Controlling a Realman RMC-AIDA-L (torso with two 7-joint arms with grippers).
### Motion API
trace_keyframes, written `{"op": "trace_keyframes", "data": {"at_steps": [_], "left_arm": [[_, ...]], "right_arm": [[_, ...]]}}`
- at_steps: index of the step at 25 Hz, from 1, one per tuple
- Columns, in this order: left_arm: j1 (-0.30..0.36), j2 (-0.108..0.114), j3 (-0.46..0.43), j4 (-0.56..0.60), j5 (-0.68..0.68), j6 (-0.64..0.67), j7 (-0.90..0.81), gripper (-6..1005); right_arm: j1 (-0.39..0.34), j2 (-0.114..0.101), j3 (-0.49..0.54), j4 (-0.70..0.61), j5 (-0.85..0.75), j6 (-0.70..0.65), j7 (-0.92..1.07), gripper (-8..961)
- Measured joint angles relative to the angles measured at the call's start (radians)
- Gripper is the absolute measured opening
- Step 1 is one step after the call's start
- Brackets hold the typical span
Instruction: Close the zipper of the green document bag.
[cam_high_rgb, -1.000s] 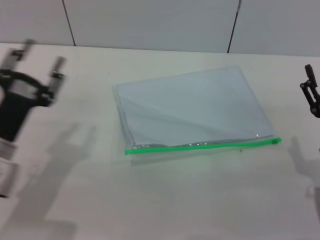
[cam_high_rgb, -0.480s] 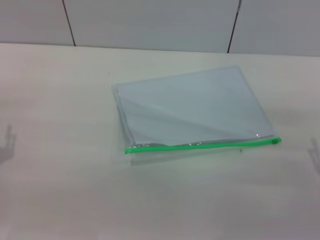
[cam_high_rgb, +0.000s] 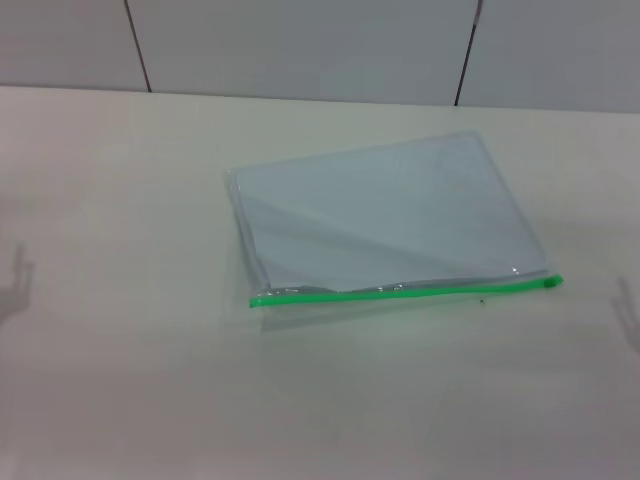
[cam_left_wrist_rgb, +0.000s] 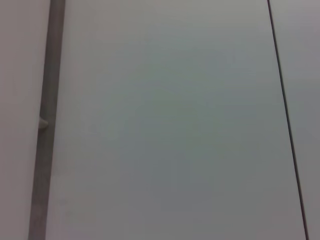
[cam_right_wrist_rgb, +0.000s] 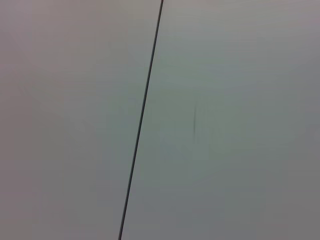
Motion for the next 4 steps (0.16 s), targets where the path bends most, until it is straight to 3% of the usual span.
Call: {"op": "trace_keyframes", "data": {"at_steps": [4], "left_arm": [[0.000,0.000,0.000,-0.001,-0.001,-0.001,0.000,629]], "right_arm": [[0.004,0.000,-0.003,0.001,-0.001,0.000,0.003,795]]}}
